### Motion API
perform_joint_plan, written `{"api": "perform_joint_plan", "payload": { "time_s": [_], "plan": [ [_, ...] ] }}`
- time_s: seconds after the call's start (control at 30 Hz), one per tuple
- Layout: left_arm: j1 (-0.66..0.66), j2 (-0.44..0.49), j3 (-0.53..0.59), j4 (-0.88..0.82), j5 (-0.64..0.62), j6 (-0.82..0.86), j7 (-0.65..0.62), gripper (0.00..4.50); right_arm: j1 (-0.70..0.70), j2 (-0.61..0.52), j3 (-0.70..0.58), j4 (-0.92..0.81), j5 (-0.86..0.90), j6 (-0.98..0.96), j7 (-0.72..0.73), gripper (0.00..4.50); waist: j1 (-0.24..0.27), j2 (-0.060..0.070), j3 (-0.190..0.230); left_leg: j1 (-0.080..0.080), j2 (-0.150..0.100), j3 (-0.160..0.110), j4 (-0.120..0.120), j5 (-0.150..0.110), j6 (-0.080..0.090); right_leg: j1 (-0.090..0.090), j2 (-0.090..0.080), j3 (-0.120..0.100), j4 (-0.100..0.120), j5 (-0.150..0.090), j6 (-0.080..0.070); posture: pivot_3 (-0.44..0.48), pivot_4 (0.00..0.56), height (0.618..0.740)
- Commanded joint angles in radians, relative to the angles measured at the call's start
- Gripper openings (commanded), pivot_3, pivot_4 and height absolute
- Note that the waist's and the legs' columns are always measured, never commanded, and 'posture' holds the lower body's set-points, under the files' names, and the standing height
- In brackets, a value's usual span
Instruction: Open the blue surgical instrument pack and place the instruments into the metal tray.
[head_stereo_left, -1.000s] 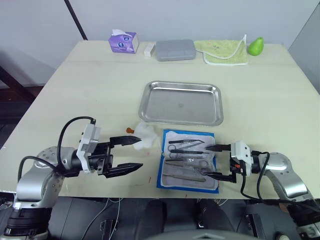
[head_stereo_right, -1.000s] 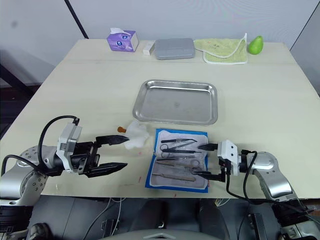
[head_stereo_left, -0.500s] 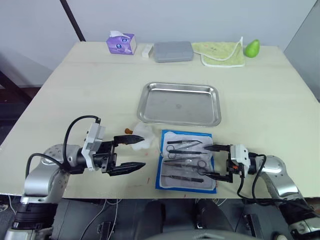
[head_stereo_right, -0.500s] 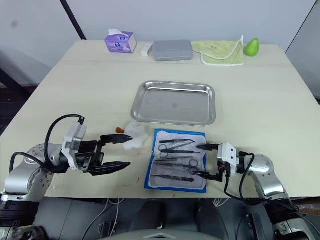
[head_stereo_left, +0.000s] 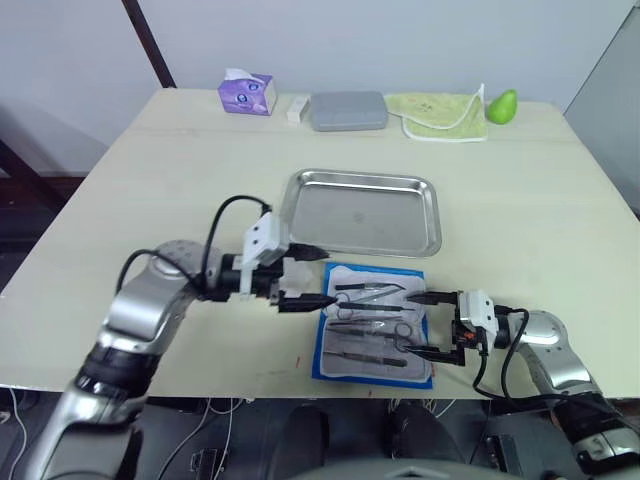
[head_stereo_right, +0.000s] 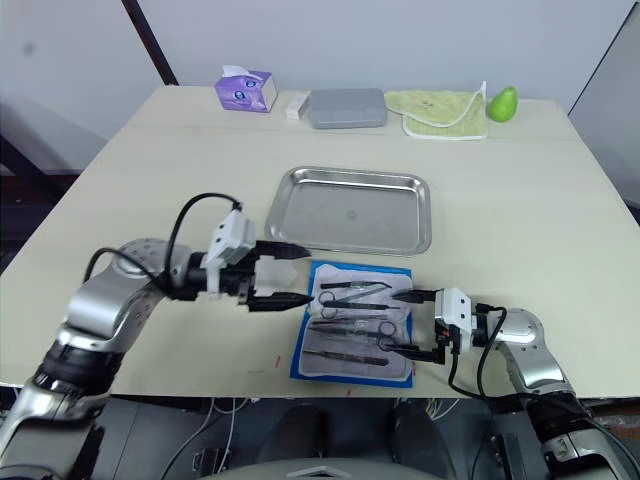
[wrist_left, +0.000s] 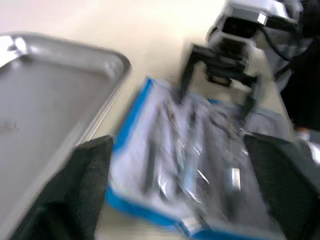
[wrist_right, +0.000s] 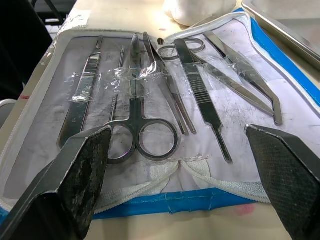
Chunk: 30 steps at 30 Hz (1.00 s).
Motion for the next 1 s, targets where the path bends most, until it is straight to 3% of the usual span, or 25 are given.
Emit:
{"api": "perform_joint_plan", "payload": {
  "time_s": [0.03, 0.2, 0.93, 1.0],
  "plan": [
    [-0.033, -0.01, -0.064, 0.067, 0.088, -0.087, -0.023, 1.92, 0.02, -0.006, 0.019, 0.051, -0.055, 0.04, -0.022, 4.5, -0.002, 0.001, 0.001, 0.001, 0.0, 0.001, -0.001, 0.0, 0.0, 0.0, 0.0, 0.001, 0.0, 0.0, 0.0, 0.0, 0.15, 0.74],
    [-0.08, -0.032, -0.118, 0.137, 0.149, -0.138, -0.059, 1.81, 0.025, -0.007, 0.018, 0.034, -0.053, 0.051, -0.028, 4.5, 0.002, 0.001, 0.001, 0.0, 0.0, 0.001, 0.0, 0.0, 0.0, 0.0, 0.0, 0.001, 0.0, 0.0, 0.0, 0.0, 0.15, 0.74],
    [-0.126, -0.138, -0.223, 0.239, 0.374, -0.204, 0.013, 1.81, 0.037, -0.013, 0.016, 0.002, -0.055, 0.075, -0.044, 4.5, 0.003, 0.001, 0.001, 0.0, 0.0, 0.0, 0.0, 0.0, 0.0, 0.0, 0.0, 0.001, 0.0, 0.0, 0.0, 0.0, 0.15, 0.74],
    [-0.136, -0.143, -0.228, 0.252, 0.388, -0.202, 0.009, 1.28, 0.037, -0.015, 0.016, -0.003, -0.054, 0.079, -0.044, 4.5, 0.002, 0.001, 0.001, 0.0, 0.0, 0.0, 0.0, 0.0, 0.0, 0.0, 0.0, 0.001, 0.0, 0.0, 0.0, 0.0, 0.15, 0.74]
  ]
}}
